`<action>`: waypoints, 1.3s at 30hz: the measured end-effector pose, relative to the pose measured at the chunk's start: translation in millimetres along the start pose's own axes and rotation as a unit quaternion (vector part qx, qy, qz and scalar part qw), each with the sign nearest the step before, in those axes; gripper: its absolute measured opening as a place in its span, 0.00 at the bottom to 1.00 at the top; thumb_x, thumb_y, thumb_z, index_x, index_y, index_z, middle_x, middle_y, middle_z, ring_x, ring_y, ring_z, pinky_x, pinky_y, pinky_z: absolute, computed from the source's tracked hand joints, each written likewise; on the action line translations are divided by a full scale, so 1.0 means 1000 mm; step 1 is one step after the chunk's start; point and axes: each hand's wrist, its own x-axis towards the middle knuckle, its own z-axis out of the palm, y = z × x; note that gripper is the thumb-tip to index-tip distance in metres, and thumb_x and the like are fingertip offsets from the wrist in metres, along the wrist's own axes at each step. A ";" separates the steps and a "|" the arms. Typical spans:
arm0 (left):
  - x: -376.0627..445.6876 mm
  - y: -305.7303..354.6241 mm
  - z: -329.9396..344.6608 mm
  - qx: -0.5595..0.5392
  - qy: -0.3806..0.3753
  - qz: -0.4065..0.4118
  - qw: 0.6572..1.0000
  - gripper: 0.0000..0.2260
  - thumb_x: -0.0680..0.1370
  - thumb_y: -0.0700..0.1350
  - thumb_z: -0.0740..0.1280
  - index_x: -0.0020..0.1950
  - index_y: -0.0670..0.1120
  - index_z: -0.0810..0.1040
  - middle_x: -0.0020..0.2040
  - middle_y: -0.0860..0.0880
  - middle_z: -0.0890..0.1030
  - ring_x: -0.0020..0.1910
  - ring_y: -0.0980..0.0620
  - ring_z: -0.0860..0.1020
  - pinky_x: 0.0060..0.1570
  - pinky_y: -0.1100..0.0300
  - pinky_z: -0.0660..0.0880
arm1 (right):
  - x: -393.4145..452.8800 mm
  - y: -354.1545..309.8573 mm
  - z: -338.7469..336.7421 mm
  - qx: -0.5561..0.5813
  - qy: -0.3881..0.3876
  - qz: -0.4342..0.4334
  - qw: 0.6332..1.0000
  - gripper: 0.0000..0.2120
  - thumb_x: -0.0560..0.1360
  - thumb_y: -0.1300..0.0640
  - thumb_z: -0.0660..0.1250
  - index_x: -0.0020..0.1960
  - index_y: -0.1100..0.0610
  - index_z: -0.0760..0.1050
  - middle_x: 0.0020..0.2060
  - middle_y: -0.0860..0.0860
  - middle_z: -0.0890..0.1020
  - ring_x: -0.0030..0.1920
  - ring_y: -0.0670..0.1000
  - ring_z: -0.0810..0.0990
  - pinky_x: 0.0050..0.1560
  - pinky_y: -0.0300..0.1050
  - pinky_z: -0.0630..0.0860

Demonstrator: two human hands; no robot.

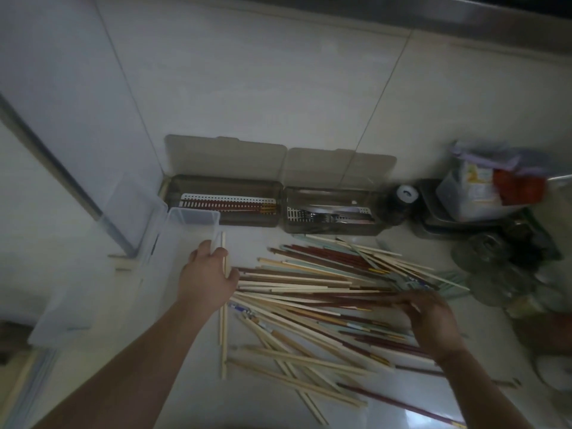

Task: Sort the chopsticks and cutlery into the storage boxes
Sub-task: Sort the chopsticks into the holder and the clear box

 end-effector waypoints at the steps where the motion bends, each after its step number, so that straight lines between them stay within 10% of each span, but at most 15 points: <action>1: 0.000 0.000 -0.001 0.005 0.001 -0.001 1.000 0.21 0.74 0.55 0.67 0.64 0.47 0.76 0.66 0.44 0.70 0.62 0.42 0.71 0.57 0.51 0.73 | 0.006 0.002 -0.008 0.023 0.003 0.004 1.000 0.11 0.66 0.71 0.74 0.43 0.57 0.83 0.41 0.53 0.84 0.43 0.57 0.81 0.48 0.43 0.74; 7: 0.000 0.000 0.000 0.030 0.002 -0.006 1.000 0.21 0.75 0.57 0.64 0.65 0.49 0.74 0.65 0.47 0.70 0.62 0.46 0.70 0.56 0.53 0.74 | 0.051 0.010 -0.042 0.218 0.005 0.126 0.968 0.05 0.74 0.67 0.67 0.44 0.59 0.79 0.39 0.58 0.83 0.38 0.35 0.80 0.41 0.24 0.72; 12: 0.002 -0.003 0.003 0.030 -0.002 -0.005 1.000 0.22 0.75 0.58 0.62 0.66 0.50 0.72 0.66 0.47 0.70 0.63 0.47 0.69 0.57 0.53 0.73 | 0.110 -0.032 -0.024 0.351 0.068 0.192 0.914 0.07 0.77 0.68 0.64 0.52 0.61 0.78 0.34 0.46 0.84 0.35 0.36 0.81 0.39 0.25 0.75; 19: 0.002 -0.004 0.006 0.019 0.000 -0.001 1.000 0.21 0.75 0.58 0.61 0.64 0.51 0.72 0.65 0.48 0.69 0.63 0.47 0.69 0.58 0.52 0.74 | 0.188 -0.151 0.042 0.343 0.115 0.162 0.918 0.07 0.73 0.66 0.70 0.51 0.61 0.80 0.43 0.54 0.82 0.43 0.50 0.79 0.46 0.36 0.75; 25: 0.004 -0.005 0.009 0.016 0.001 -0.003 1.000 0.20 0.74 0.59 0.60 0.63 0.51 0.72 0.65 0.48 0.69 0.63 0.47 0.69 0.59 0.52 0.73 | 0.215 -0.208 0.083 0.398 0.032 0.202 0.894 0.08 0.72 0.66 0.71 0.46 0.54 0.77 0.38 0.48 0.81 0.44 0.49 0.80 0.52 0.44 0.77; 33: 0.003 -0.006 0.010 0.025 -0.002 -0.003 1.000 0.22 0.74 0.59 0.61 0.65 0.51 0.71 0.64 0.48 0.70 0.63 0.48 0.69 0.59 0.54 0.72 | 0.228 -0.208 0.089 0.309 -0.084 0.096 0.943 0.10 0.75 0.62 0.67 0.55 0.54 0.80 0.45 0.46 0.84 0.49 0.45 0.81 0.56 0.41 0.76; 39: 0.004 -0.006 0.011 0.017 0.007 0.003 1.000 0.21 0.73 0.58 0.63 0.63 0.50 0.73 0.63 0.47 0.71 0.61 0.46 0.70 0.57 0.53 0.73 | 0.197 -0.145 0.058 0.236 0.053 0.039 0.969 0.05 0.76 0.60 0.68 0.49 0.55 0.82 0.46 0.51 0.84 0.46 0.50 0.82 0.50 0.42 0.76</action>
